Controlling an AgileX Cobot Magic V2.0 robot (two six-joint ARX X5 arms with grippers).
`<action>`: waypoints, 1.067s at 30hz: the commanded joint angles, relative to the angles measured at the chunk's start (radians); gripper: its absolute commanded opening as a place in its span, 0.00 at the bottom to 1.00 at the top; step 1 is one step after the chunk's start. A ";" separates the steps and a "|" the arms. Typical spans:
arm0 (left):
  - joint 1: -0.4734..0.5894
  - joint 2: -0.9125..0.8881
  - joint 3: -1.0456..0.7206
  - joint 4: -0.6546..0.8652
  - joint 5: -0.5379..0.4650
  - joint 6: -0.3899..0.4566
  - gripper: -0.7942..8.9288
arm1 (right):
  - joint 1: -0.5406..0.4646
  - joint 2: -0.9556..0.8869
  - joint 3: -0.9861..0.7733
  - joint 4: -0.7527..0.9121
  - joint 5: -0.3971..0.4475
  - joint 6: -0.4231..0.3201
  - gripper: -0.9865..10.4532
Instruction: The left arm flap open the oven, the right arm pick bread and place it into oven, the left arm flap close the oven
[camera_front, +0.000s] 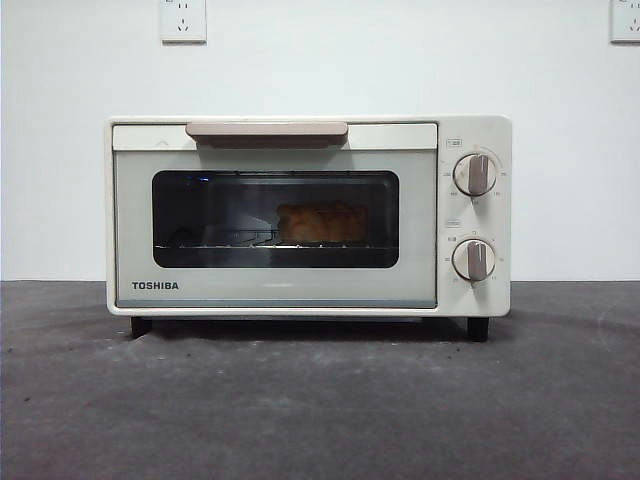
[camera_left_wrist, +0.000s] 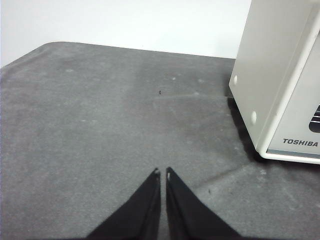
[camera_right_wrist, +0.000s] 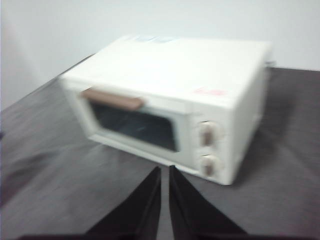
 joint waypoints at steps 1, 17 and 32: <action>0.000 -0.002 -0.020 -0.005 -0.003 0.016 0.11 | -0.105 -0.017 -0.064 0.040 0.004 -0.012 0.11; 0.000 -0.002 -0.020 -0.005 -0.003 0.016 0.11 | -0.503 -0.292 -0.724 0.607 -0.075 -0.144 0.11; 0.000 -0.002 -0.020 -0.005 -0.003 0.016 0.11 | -0.507 -0.396 -0.810 0.491 -0.026 -0.175 0.11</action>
